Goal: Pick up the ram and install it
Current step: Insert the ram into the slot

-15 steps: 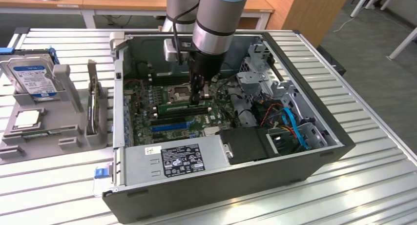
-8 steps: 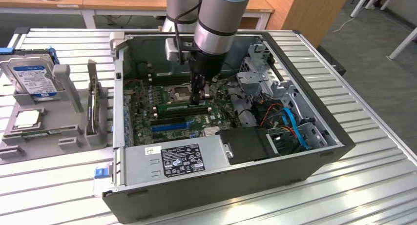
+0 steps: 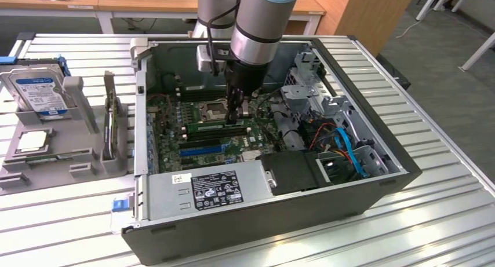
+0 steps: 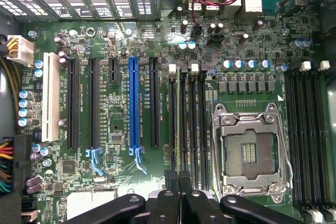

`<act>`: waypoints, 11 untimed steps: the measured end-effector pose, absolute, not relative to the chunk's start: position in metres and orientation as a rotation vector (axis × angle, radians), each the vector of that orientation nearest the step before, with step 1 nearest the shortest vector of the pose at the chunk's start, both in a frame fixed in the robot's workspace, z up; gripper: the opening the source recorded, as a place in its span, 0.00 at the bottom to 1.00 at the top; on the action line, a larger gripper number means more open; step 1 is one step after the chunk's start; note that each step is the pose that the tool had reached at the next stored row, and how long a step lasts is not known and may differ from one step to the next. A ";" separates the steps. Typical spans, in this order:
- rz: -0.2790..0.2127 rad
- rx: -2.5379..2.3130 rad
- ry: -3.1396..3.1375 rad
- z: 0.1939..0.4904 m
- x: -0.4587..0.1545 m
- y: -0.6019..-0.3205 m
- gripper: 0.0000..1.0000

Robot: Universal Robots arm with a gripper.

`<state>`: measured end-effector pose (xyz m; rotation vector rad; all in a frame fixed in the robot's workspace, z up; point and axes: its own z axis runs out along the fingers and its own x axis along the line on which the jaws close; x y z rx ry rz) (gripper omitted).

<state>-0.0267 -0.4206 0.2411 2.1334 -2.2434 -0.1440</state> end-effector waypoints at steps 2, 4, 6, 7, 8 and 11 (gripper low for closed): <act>-0.144 2.133 -2.243 0.241 -0.027 -0.421 0.11; -0.144 2.136 -2.241 0.241 -0.027 -0.421 0.11; -0.144 2.143 -2.234 0.241 -0.027 -0.421 0.11; -0.144 2.145 -2.232 0.241 -0.027 -0.421 0.11; -0.144 2.144 -2.232 0.241 -0.027 -0.421 0.11; -0.144 2.144 -2.232 0.241 -0.027 -0.421 0.11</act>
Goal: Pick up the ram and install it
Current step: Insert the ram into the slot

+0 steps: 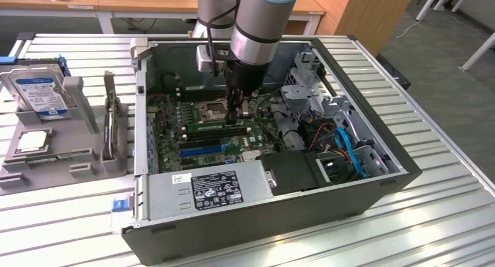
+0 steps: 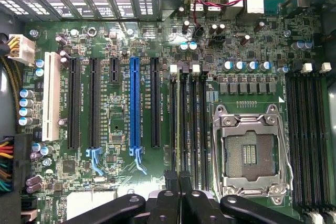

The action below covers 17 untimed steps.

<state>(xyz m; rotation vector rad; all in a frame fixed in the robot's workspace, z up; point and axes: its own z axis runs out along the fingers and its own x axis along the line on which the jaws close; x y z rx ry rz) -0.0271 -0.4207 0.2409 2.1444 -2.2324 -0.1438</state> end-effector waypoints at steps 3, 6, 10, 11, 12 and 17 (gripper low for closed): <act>-0.144 2.144 -2.233 0.241 -0.028 -0.421 0.11; -0.144 2.144 -2.233 0.240 -0.029 -0.421 0.11; -0.144 2.143 -2.233 0.239 -0.029 -0.421 0.11; -0.144 2.143 -2.234 0.239 -0.029 -0.421 0.11; -0.144 2.143 -2.234 0.239 -0.029 -0.421 0.11; -0.144 2.143 -2.234 0.239 -0.029 -0.421 0.11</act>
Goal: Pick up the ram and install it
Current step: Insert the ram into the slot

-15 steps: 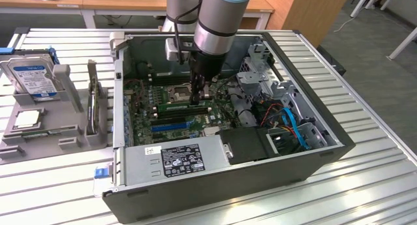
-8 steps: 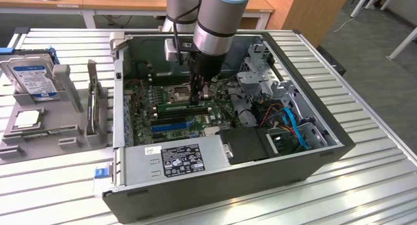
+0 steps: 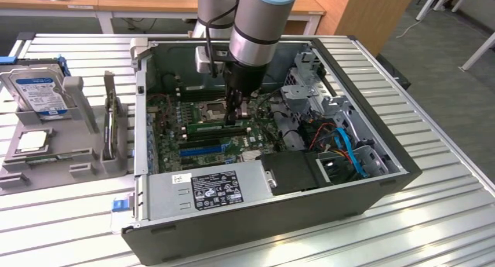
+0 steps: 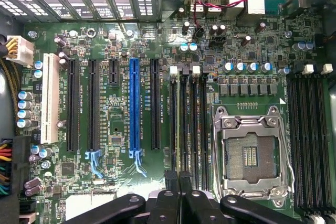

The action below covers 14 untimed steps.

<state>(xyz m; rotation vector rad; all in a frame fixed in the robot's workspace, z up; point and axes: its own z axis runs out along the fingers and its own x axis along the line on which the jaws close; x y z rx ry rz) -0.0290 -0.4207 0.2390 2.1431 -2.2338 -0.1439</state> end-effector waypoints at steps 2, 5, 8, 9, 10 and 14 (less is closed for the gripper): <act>-0.144 2.143 -2.234 0.238 -0.029 -0.421 0.11; -0.144 2.143 -2.234 0.237 -0.029 -0.421 0.11; -0.144 2.143 -2.234 0.237 -0.029 -0.421 0.11; -0.144 2.143 -2.234 0.237 -0.029 -0.421 0.11; -0.144 2.143 -2.234 0.237 -0.029 -0.421 0.11; -0.144 2.143 -2.234 0.236 -0.029 -0.421 0.11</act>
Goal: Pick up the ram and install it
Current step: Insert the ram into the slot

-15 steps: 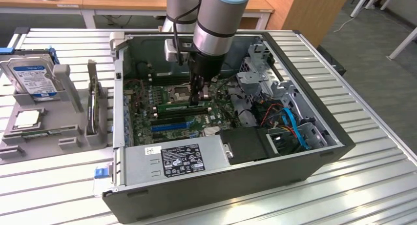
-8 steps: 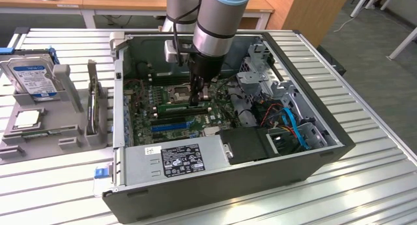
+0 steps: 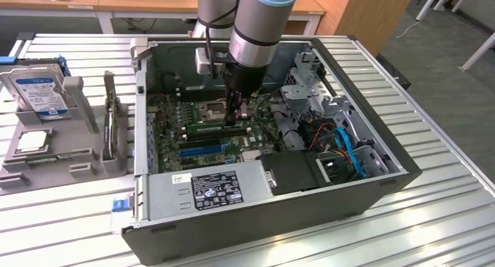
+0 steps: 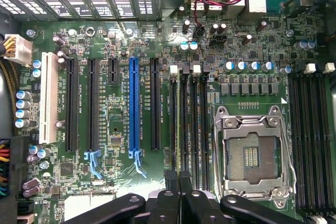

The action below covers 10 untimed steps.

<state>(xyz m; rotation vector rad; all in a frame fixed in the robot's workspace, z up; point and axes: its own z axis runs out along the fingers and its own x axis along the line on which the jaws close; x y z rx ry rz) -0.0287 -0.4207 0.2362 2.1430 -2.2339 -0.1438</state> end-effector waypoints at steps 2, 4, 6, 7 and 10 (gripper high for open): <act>-0.144 2.143 -2.234 0.236 -0.029 -0.421 0.11; -0.144 2.143 -2.234 0.236 -0.029 -0.421 0.11; -0.144 2.143 -2.234 0.236 -0.029 -0.421 0.11; -0.144 2.143 -2.234 0.236 -0.029 -0.421 0.11; -0.146 2.142 -2.232 0.236 -0.028 -0.421 0.11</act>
